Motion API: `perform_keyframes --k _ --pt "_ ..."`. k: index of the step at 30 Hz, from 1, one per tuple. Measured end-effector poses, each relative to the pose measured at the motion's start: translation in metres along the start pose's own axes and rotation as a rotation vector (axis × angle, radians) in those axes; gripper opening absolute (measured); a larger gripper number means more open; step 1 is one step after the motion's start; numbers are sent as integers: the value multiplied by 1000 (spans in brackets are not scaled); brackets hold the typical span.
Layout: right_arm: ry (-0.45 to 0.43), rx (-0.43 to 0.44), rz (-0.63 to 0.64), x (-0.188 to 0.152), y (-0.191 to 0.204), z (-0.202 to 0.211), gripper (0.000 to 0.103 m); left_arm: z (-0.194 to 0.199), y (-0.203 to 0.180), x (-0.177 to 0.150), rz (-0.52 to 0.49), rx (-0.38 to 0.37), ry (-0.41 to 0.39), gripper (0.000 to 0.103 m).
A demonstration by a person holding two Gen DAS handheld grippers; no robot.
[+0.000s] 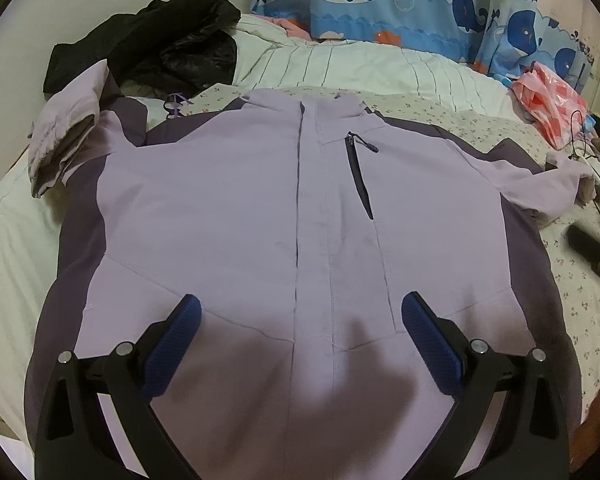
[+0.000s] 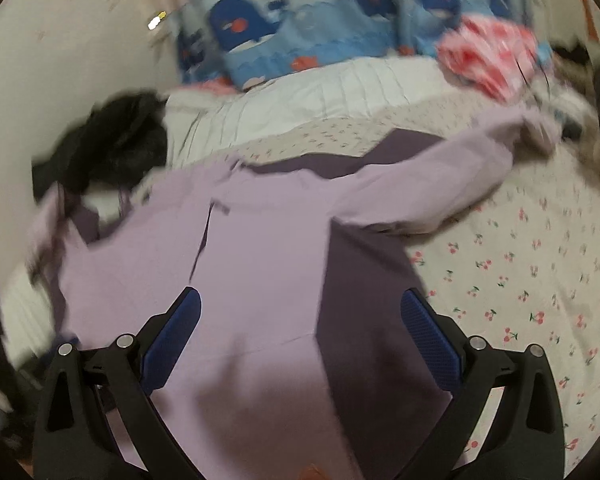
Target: Fold large clothes
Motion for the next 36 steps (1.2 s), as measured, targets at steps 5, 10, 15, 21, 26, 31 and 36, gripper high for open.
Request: perform_keyframes --k 5,10,15,21,26,31,36 --pt "-55 -10 -279 64 -121 0 97 2 5 0 16 -13 2 96" --pt "11 -45 -520 120 -254 -51 97 2 11 -2 39 -42 19 96" --pt "-24 132 -772 151 -321 -100 97 -4 16 -4 72 -66 48 96" --pt "-45 163 -707 188 -348 -149 39 -23 16 -13 134 -144 137 96" --pt "-209 102 -202 269 -268 -92 11 -28 15 -12 178 -138 133 96" --pt "-401 66 -34 291 -249 -31 12 -30 9 -11 199 -150 136 96" --pt "-83 -135 -307 211 -355 -110 31 -31 0 -14 161 -159 154 96"
Point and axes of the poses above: each gripper's, at about its wrist camera, not at the fingertips, and z roughly against the way its jaws point, y to its left, x to its top, the point moved 5 cm from there along -z, roughly the way its jaws point
